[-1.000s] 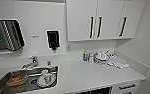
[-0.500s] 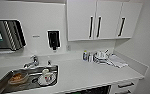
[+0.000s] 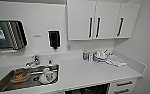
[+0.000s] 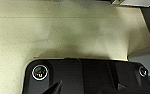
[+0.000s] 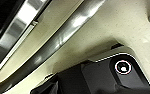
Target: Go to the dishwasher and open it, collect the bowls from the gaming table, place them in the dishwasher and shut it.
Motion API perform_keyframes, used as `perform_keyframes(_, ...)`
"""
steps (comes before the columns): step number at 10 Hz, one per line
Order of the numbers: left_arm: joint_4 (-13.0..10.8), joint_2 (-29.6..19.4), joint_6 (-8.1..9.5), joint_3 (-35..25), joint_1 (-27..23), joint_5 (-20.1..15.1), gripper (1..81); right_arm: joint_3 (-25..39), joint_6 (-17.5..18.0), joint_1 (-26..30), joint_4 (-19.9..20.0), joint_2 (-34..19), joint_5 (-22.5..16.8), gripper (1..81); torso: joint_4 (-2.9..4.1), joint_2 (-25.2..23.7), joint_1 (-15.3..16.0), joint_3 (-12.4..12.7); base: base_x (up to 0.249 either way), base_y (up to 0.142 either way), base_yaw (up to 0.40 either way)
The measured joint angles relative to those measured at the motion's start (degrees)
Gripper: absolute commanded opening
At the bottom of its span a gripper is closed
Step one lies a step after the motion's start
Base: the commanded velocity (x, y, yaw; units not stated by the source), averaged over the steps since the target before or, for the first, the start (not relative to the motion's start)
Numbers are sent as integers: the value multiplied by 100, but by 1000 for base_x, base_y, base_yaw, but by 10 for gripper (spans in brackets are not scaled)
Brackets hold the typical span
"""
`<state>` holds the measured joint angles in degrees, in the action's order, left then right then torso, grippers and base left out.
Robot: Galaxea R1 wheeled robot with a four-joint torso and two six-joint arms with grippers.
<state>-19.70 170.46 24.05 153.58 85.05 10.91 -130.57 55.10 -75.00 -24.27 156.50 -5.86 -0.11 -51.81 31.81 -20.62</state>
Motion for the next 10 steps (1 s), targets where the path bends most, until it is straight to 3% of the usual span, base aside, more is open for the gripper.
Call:
perform_keyframes(7,0,0,-2,0,-41,-17,811,-970,-26,52,-48,541,5,811,0,-59,40,0,0,0,0)
perform_keyframes(10,0,0,0,0,-40,-17,811,-1100,2,52,-39,571,5,811,0,-592,370,0,0,0,0)
